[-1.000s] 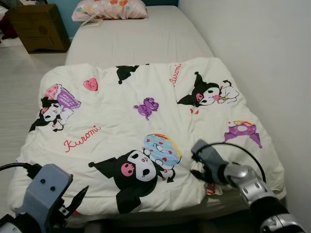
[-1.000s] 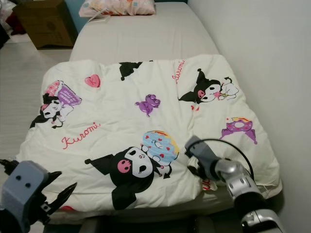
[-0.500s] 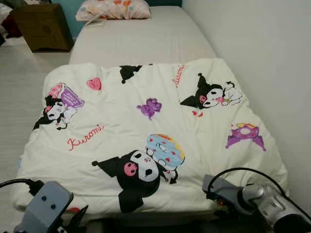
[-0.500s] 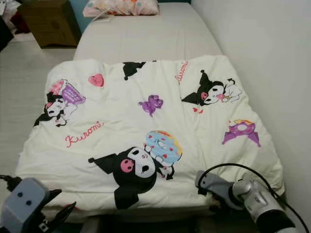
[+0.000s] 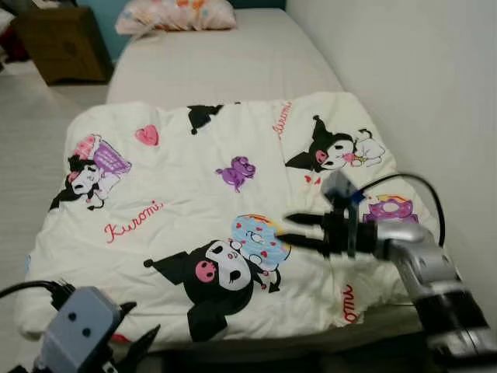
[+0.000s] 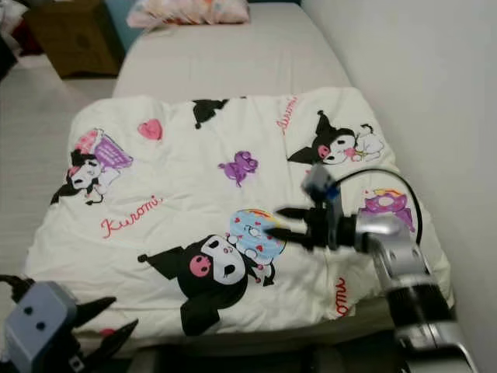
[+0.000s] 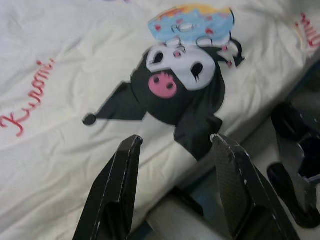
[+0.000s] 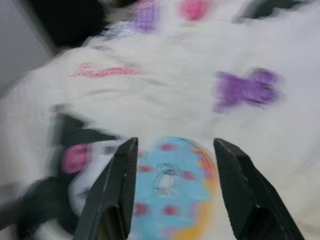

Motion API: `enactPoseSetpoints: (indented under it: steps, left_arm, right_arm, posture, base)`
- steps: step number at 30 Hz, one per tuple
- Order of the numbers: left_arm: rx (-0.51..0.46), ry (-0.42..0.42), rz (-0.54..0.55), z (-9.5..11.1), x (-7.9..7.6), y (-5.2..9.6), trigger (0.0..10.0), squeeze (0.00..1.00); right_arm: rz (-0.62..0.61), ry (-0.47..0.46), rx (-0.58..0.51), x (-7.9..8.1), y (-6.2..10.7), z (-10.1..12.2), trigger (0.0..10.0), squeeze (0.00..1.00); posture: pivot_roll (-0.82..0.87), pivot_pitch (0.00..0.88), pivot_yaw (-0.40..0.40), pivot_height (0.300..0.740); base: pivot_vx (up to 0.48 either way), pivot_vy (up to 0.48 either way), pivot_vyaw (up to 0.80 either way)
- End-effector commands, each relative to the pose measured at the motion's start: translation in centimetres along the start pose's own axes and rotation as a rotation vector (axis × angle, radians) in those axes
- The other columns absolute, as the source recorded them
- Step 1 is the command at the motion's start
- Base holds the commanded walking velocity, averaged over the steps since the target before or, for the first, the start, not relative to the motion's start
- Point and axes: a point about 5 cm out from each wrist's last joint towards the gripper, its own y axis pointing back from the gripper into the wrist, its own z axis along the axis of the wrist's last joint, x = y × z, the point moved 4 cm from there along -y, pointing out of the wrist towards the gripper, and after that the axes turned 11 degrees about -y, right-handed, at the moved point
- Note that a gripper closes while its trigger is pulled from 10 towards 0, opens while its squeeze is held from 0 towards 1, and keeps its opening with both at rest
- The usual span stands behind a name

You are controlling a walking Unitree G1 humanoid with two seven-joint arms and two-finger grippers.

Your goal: Clean up the room

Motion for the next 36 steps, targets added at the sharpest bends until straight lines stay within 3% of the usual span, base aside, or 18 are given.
enactPoseSetpoints:
  steps: [1, 2, 4, 7, 10, 12, 14, 15, 19, 21, 22, 23, 25, 28, 30, 31, 33, 36]
  left_arm:
    - [0.050, 0.000, 0.038, -1.2, 0.4, 0.1, 10.0, 0.00]
    - [0.050, 0.000, 0.038, -1.2, 0.4, 0.1, 10.0, 0.00]
    - [0.072, -0.011, 0.060, -1.8, 0.7, 0.0, 10.0, 0.00]
    - [0.076, -0.010, 0.064, -1.9, 0.7, 0.0, 10.0, 0.00]
    - [0.079, -0.012, 0.056, -2.0, 0.6, -0.1, 10.0, 0.00]
    - [0.074, 0.000, 0.025, -2.0, 0.0, -0.2, 10.0, 0.00]
    - [0.074, 0.000, 0.025, -2.0, 0.0, -0.2, 10.0, 0.00]
    - [0.072, 0.008, 0.013, -2.0, -0.2, -0.2, 10.0, 0.00]
    - [0.064, 0.021, -0.010, -1.8, -0.6, -0.2, 10.0, 0.00]
    - [-0.001, 0.101, -0.121, -0.4, -2.7, -0.2, 10.0, 0.00]
    - [-0.001, 0.101, -0.121, -0.4, -2.7, -0.2, 10.0, 0.00]
    - [-0.034, 0.131, -0.196, 0.5, -4.0, -0.2, 10.0, 0.00]
    - [-0.054, 0.148, -0.242, 1.0, -4.8, -0.1, 10.0, 0.00]
    - [-0.067, 0.156, -0.274, 1.3, -5.3, -0.1, 10.0, 0.00]
    - [-0.064, 0.142, -0.236, 0.6, -4.8, -0.8, 10.0, 0.00]
    - [-0.064, 0.142, -0.236, 0.6, -4.8, -0.8, 10.0, 0.00]
    - [-0.055, 0.123, -0.158, -0.6, -3.4, -1.9, 10.0, 0.00]
    - [-0.055, 0.110, -0.122, -1.1, -2.7, -2.5, 10.0, 0.00]
  right_arm:
    - [-0.398, 0.045, 0.118, -4.6, 1.7, -4.8, 10.0, 0.00]
    - [-0.398, 0.045, 0.118, -4.6, 1.7, -4.8, 10.0, 0.00]
    - [-0.603, 0.154, 0.244, -6.6, 3.8, -7.8, 10.0, 0.00]
    - [-0.648, 0.186, 0.294, -7.0, 4.7, -8.8, 10.0, 0.00]
    - [-0.717, 0.234, 0.411, -7.6, 6.7, -11.3, 10.0, 0.00]
    - [-0.751, 0.292, 0.606, -7.6, 9.2, -14.8, 10.0, 0.00]
    - [-0.751, 0.292, 0.606, -7.6, 9.2, -14.8, 10.0, 0.00]
    - [-0.752, 0.309, 0.670, -7.6, 10.0, -15.9, 10.0, 0.00]
    - [-0.743, 0.297, 0.738, -7.3, 10.9, -17.3, 10.0, 0.00]
    - [-0.689, 0.202, 0.841, -6.4, 12.3, -19.7, 10.0, 0.00]
    - [-0.689, 0.202, 0.841, -6.4, 12.3, -19.7, 10.0, 0.00]
    - [-0.653, 0.164, 0.849, -6.1, 12.1, -19.8, 10.0, 0.00]
    - [-0.636, 0.151, 0.845, -5.9, 11.9, -19.7, 10.0, 0.00]
    - [-0.622, 0.127, 0.819, -5.8, 11.4, -19.3, 10.0, 0.00]
    - [-0.504, -0.037, 0.605, -3.0, 7.0, -16.2, 10.0, 0.00]
    - [-0.504, -0.037, 0.605, -3.0, 7.0, -16.2, 10.0, 0.00]
    - [-0.353, -0.143, 0.435, 0.8, 3.6, -12.1, 10.0, 0.00]
    - [-0.310, -0.156, 0.378, 2.2, 2.4, -10.5, 10.0, 0.00]
  posture:
    - [0.09, 0.435, 0.016, 0.571]
    - [0.09, 0.435, 0.016, 0.571]
    - [0.09, 0.439, 0.014, 0.571]
    - [0.09, 0.439, 0.014, 0.571]
    - [0.09, 0.437, 0.015, 0.571]
    - [0.09, 0.437, 0.018, 0.571]
    - [0.09, 0.437, 0.018, 0.571]
    - [0.09, 0.437, 0.018, 0.571]
    - [0.09, 0.434, 0.022, 0.571]
    - [0.08, 0.427, 0.024, 0.571]
    - [0.08, 0.427, 0.024, 0.571]
    - [0.07, 0.424, 0.022, 0.571]
    - [0.07, 0.423, 0.022, 0.571]
    - [0.07, 0.422, 0.023, 0.571]
    - [0.02, 0.392, 0.009, 0.571]
    - [0.02, 0.392, 0.009, 0.571]
    - [-0.02, 0.365, -0.013, 0.571]
    - [-0.03, 0.354, -0.024, 0.571]
  base:
    - [0.000, 0.000, 0.00]
    - [0.000, 0.000, 0.00]
    - [0.000, 0.000, 0.00]
    - [0.000, 0.000, 0.00]
    - [0.000, 0.000, 0.00]
    - [0.000, 0.000, 0.00]
    - [0.000, 0.000, 0.00]
    - [0.000, 0.000, 0.00]
    - [0.000, 0.000, 0.00]
    - [0.000, 0.000, 0.00]
    - [0.000, 0.000, 0.00]
    - [0.000, 0.000, 0.00]
    - [0.000, 0.000, 0.00]
    - [0.000, 0.000, 0.00]
    - [0.000, 0.000, 0.00]
    - [0.000, 0.000, 0.00]
    - [0.000, 0.000, 0.00]
    - [0.000, 0.000, 0.00]
